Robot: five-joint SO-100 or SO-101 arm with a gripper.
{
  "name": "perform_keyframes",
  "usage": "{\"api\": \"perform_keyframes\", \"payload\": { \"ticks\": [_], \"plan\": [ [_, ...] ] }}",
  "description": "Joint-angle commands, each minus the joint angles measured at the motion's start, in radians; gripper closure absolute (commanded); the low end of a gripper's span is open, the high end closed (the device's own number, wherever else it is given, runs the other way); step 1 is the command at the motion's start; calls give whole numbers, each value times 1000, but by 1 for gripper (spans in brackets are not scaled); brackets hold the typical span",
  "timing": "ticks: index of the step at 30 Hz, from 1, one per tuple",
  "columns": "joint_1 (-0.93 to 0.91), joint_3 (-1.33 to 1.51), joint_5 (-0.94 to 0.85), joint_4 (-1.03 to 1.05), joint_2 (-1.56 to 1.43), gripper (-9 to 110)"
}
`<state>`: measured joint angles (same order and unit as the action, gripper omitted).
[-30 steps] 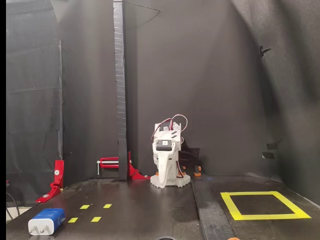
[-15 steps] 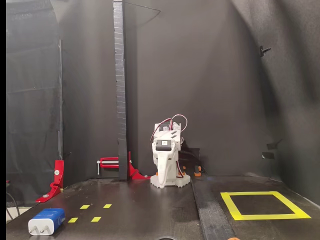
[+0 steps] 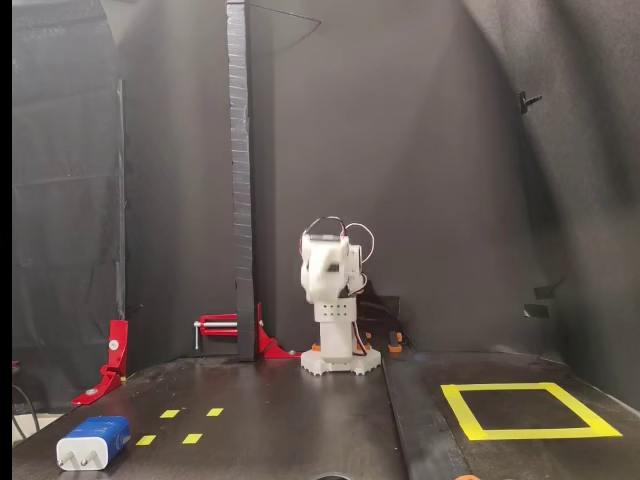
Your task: Grasp the block and place it in the designated area.
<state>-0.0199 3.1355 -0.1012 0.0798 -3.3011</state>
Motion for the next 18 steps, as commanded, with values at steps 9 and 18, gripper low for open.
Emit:
{"api": "perform_keyframes", "payload": {
  "ticks": [9,18],
  "plan": [
    [-5,6,-5,-74,-3,101],
    [-41,6,-5,-67,-3,101]
  ]
}}
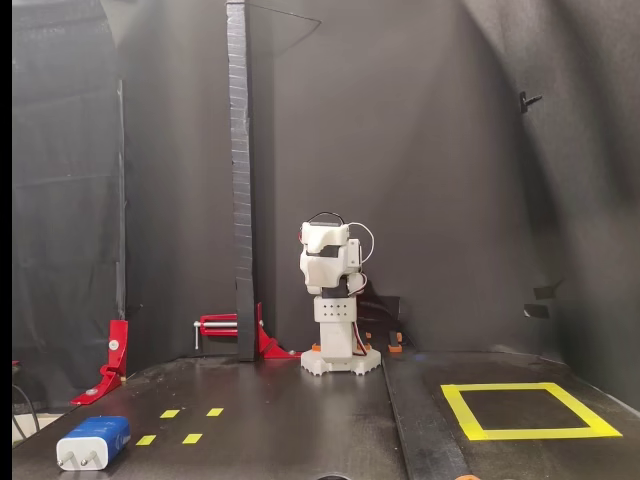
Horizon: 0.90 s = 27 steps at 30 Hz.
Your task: Grasp the block and place it in the designated area.
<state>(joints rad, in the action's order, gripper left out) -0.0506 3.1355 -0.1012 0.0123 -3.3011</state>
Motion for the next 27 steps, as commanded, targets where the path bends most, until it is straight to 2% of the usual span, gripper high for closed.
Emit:
{"api": "perform_keyframes", "payload": {
  "ticks": [1,6,22,27],
  "plan": [
    [-17,6,-5,3,-3,101],
    [-91,6,-5,17,-3,101],
    [-560,6,-3,69,-3,101],
    [-658,6,0,67,-5,101]
  ]
}}
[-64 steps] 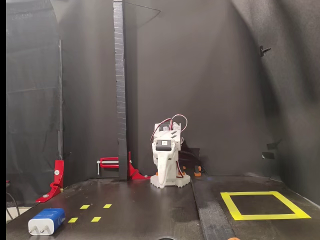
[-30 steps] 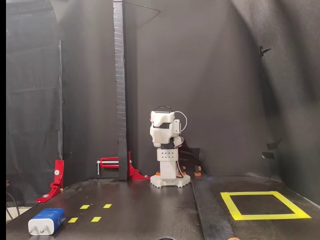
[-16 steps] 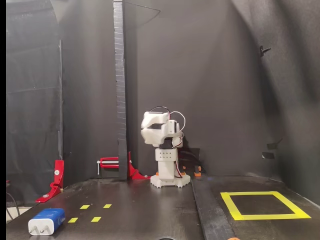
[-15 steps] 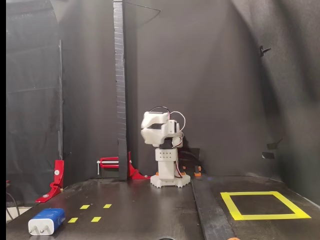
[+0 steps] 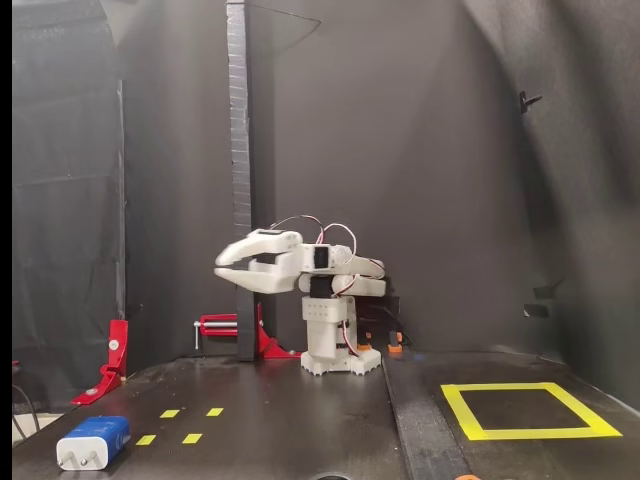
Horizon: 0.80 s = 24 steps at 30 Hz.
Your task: Grasp the block and place it in the designated area.
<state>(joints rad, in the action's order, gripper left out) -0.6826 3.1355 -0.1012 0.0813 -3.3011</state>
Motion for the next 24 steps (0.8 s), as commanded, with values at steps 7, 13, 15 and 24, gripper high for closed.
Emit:
{"api": "perform_keyframes", "payload": {
  "ticks": [7,13,15,24],
  "plan": [
    [-49,6,3,-5,-5,102],
    [-32,6,6,-8,-5,102],
    [-31,5,20,-28,5,102],
    [-14,-267,63,-63,380,102]
  ]
}}
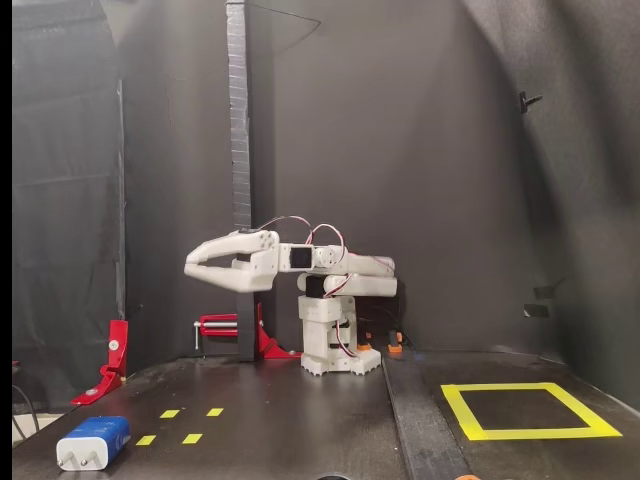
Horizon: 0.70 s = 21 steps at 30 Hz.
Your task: Grasp the block and place it in the designated area.
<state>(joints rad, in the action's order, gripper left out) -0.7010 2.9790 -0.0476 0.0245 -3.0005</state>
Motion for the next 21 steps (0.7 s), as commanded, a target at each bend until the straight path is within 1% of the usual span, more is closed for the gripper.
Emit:
{"api": "perform_keyframes", "payload": {
  "ticks": [1,15,21],
  "plan": [
    [9,-163,12,2,138,102],
    [8,-994,41,307,974,102],
    [6,-1347,41,600,1241,102]
  ]
}}
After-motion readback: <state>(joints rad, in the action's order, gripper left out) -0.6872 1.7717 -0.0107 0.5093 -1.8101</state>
